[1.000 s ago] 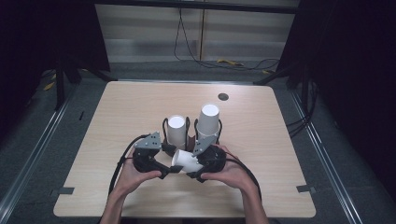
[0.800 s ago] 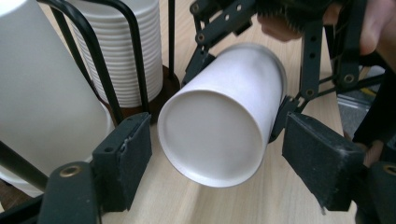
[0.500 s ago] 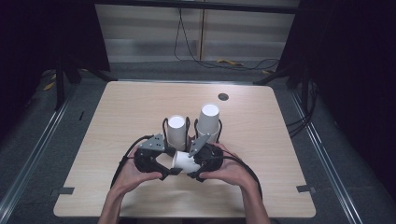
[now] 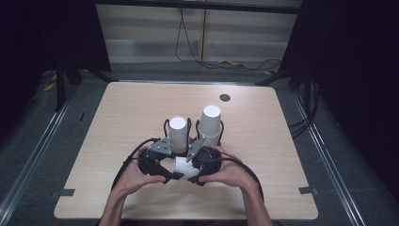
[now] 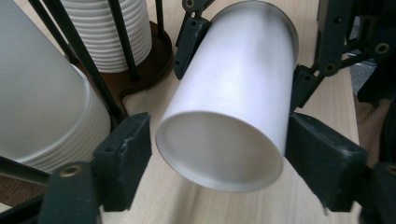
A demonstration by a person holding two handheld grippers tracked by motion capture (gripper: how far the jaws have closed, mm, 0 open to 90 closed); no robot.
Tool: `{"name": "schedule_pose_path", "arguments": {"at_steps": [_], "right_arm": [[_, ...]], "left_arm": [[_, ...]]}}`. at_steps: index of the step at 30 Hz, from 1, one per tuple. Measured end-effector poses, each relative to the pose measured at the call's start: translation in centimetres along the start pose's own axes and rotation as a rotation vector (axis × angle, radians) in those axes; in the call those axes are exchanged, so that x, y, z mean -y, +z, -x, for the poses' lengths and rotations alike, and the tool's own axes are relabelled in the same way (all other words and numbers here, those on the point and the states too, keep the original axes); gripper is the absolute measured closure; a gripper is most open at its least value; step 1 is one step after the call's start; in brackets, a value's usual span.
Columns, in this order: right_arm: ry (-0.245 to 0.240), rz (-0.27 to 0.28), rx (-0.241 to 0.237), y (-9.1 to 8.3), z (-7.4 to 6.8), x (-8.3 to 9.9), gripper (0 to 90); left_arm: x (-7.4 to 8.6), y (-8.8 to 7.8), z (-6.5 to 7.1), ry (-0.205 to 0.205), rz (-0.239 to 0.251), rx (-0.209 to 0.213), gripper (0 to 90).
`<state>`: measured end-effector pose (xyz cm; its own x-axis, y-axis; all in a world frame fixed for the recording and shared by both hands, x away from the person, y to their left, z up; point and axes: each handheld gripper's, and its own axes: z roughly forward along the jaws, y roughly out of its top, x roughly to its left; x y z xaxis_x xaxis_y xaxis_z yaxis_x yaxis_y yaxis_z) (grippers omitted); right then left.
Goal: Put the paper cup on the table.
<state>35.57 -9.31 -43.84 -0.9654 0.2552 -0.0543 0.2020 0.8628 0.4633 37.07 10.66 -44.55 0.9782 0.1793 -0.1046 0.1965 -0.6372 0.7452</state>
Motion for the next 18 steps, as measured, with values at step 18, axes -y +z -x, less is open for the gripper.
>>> {"name": "schedule_pose_path", "arguments": {"at_steps": [18], "right_arm": [[-0.013, -0.005, -0.030, 0.69, -0.37, -0.43, 25.8]], "left_arm": [[0.25, 0.95, 0.03, 0.022, -0.040, 0.052, 26.4]]}}
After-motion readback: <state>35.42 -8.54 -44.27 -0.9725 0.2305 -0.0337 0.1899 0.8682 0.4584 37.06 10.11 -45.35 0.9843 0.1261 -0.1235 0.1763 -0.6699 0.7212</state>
